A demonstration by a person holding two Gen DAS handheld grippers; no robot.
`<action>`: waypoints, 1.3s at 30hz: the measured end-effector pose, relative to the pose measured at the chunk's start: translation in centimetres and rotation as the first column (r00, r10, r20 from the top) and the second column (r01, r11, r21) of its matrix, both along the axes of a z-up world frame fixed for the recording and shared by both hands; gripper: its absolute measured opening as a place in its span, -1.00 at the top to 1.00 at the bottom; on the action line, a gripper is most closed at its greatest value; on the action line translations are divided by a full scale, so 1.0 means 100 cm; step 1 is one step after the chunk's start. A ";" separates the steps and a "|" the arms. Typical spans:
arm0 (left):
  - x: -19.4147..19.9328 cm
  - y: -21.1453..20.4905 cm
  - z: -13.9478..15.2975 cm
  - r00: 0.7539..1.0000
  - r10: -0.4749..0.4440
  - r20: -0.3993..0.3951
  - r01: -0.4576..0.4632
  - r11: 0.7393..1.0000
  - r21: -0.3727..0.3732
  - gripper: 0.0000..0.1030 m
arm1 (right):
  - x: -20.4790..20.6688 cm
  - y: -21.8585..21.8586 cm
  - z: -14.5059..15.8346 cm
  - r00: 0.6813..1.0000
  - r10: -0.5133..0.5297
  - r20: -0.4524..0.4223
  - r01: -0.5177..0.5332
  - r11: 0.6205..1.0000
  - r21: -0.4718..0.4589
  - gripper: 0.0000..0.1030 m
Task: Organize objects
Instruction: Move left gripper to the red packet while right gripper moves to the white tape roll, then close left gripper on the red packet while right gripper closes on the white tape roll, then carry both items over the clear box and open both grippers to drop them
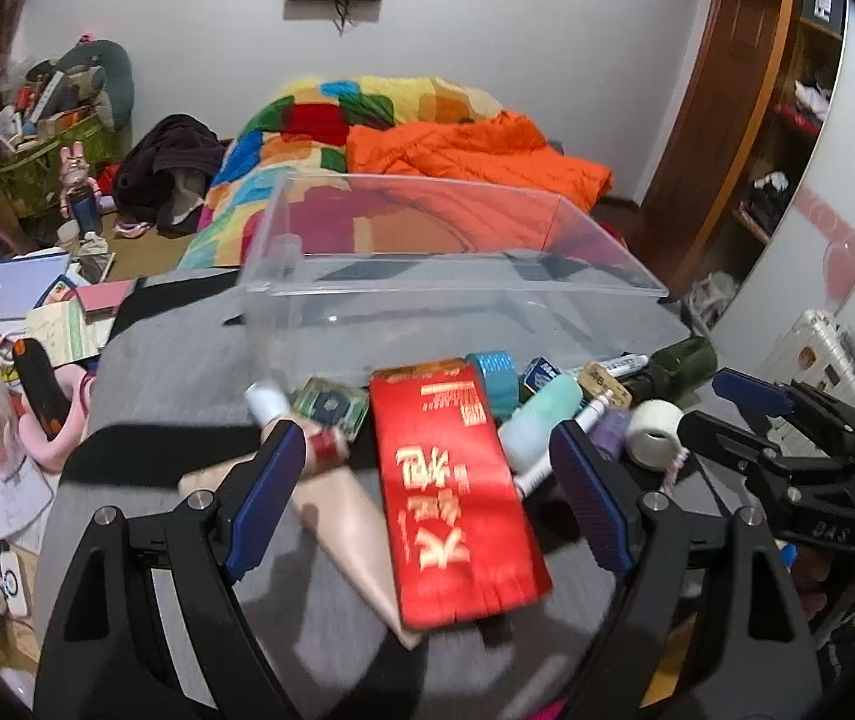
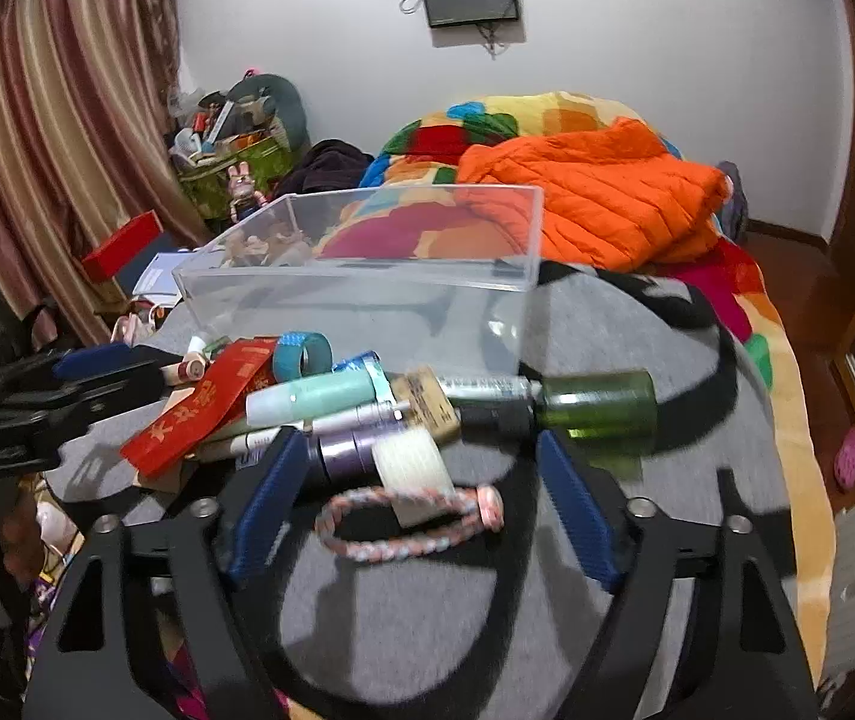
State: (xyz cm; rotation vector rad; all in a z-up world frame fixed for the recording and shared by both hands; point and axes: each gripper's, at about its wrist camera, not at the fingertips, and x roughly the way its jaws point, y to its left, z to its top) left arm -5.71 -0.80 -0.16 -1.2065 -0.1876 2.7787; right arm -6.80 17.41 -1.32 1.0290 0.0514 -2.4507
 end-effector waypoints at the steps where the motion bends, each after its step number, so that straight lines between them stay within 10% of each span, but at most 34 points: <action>1: -0.007 0.001 -0.002 1.000 -0.010 0.017 0.010 1.000 0.006 -0.59 | -0.003 -0.003 -0.002 1.000 0.012 0.009 -0.012 1.000 0.007 -0.22; 6: -0.028 0.009 -0.014 0.996 -0.049 0.074 0.051 0.998 -0.022 -0.28 | -0.014 -0.008 -0.017 0.994 0.059 0.087 -0.060 0.998 0.009 0.25; 14: -0.040 0.011 -0.033 0.992 -0.052 0.115 0.058 0.997 -0.043 -0.22 | -0.007 -0.004 -0.027 0.992 0.078 0.103 -0.080 0.997 0.018 0.47; 39: 0.002 -0.015 0.042 0.994 0.000 -0.109 0.002 1.000 0.023 -0.04 | -0.016 -0.001 0.031 0.997 0.068 -0.038 -0.071 0.994 -0.088 0.51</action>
